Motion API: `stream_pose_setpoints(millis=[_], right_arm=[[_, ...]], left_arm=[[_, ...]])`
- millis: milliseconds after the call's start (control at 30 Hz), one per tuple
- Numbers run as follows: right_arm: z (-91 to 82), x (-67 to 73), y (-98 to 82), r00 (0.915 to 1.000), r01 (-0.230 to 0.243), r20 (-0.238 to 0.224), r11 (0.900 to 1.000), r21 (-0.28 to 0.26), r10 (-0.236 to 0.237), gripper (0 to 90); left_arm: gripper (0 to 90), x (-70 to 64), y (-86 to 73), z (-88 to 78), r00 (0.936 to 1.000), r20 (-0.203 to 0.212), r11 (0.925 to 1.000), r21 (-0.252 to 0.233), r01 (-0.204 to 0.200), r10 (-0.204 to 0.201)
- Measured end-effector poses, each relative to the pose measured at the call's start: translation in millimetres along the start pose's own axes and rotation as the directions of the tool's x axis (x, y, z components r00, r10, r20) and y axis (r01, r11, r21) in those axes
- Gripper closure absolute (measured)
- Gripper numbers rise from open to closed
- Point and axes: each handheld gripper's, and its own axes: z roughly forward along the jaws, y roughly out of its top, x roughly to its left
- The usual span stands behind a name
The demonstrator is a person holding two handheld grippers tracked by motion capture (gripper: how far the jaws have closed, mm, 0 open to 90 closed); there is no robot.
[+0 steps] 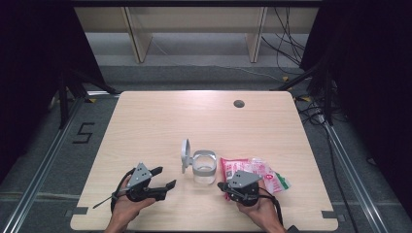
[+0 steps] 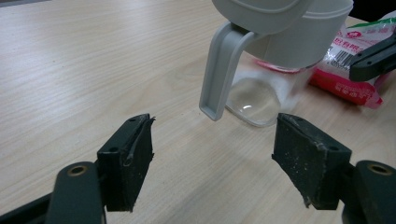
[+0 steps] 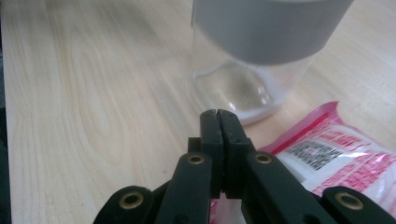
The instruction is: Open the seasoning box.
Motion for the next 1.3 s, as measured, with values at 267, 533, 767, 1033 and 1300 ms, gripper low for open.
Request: stream_pose_setpoints(millis=[267, 533, 767, 1033, 1300], right_arm=[[-2.7, -0.8, -1.9, 0.9999, 0.009, 0.014, 0.999, 0.049, -0.009, 90.0], [-17.0, -10.1, -9.3, 0.9991, -0.008, 0.042, 0.999, 0.052, 0.006, 90.0], [-30.0, -17.5, -19.3, 0.9973, -0.025, 0.070, 0.998, 0.065, 0.021, 90.0], [-44.9, -27.0, -32.2, 0.9922, -0.071, 0.107, 0.995, 0.066, 0.064, 90.0], [-56.7, -32.4, -37.2, 0.9872, -0.100, 0.128, 0.995, 0.029, 0.095, 90.0]], left_arm=[[27.7, 2.9, -2.5, -0.2, 0.9999, -0.011, 0.9999, 0.011, 0.010, -0.010], [27.7, 6.2, -3.5, -4.4, 0.9997, -0.020, 0.9999, 0.008, 0.015, -0.015], [27.6, 6.3, -4.5, -3.6, 0.9994, -0.021, 0.9996, 0.003, 0.027, -0.026], [27.6, 8.8, -4.8, -6.6, 0.9993, -0.030, 0.9997, 0.010, 0.021, -0.021], [27.6, 7.4, -5.7, -4.4, 0.9993, -0.015, 0.9994, -0.001, 0.035, -0.035]])
